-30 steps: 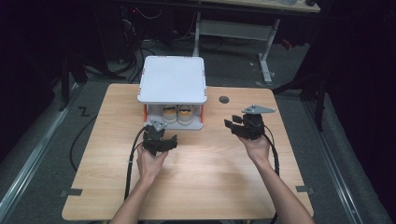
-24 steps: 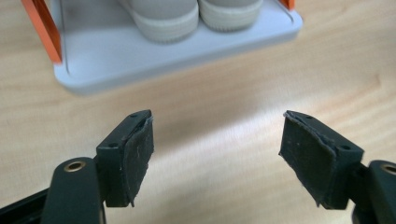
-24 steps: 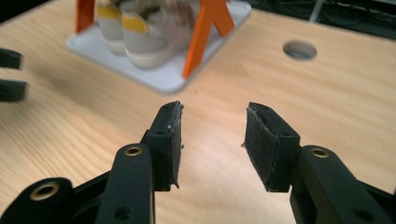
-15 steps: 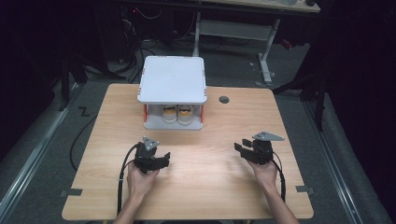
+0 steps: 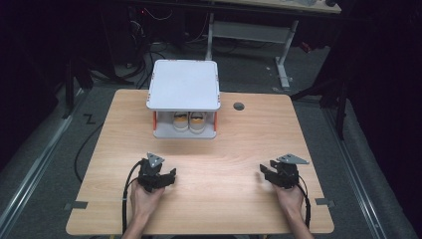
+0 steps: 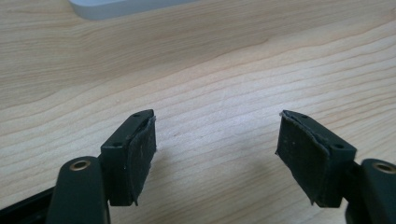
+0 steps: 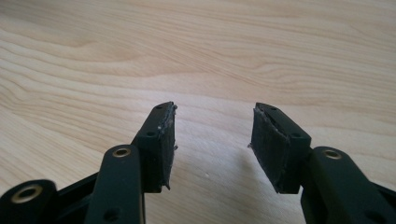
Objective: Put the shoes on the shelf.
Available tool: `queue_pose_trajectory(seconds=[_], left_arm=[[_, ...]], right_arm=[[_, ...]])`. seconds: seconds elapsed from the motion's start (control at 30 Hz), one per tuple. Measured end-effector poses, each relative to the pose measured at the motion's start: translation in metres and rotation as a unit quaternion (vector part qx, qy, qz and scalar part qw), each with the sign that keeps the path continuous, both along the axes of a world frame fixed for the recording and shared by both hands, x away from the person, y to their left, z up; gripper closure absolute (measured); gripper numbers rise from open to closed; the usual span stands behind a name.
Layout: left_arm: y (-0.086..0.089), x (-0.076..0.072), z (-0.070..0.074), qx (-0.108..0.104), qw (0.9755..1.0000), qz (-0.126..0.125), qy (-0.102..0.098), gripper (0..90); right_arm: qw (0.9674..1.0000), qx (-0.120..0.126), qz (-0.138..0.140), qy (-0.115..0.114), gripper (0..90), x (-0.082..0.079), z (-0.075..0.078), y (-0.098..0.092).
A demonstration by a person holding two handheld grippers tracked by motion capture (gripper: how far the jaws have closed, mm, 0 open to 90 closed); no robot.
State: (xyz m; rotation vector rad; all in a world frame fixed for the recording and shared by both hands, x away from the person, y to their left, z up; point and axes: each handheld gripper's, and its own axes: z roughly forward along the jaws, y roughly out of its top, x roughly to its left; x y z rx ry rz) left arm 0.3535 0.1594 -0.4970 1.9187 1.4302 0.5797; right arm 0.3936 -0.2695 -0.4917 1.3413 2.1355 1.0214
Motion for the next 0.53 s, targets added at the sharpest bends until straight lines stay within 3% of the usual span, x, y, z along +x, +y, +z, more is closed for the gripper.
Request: queue_pose_trajectory(seconds=[0.17, 0.27, 0.53], left_arm=[[0.0002, 0.0002, -0.0059, 0.017, 0.9998, 0.004, 0.006, 28.1], [0.0004, -0.0024, -0.0088, 0.013, 0.9999, 0.007, -0.009, 27.4], [0.0005, -0.0044, -0.0094, 0.012, 0.9998, 0.013, -0.012, 27.4]], right_arm=[[0.9998, -0.018, -0.006, 0.011, 47.0, 0.0005, -0.0094, -0.0002], [0.9994, -0.034, -0.006, 0.005, 46.5, -0.0007, -0.0096, 0.0033], [0.9994, -0.033, -0.008, 0.009, 41.0, -0.0013, -0.0098, 0.0037]])
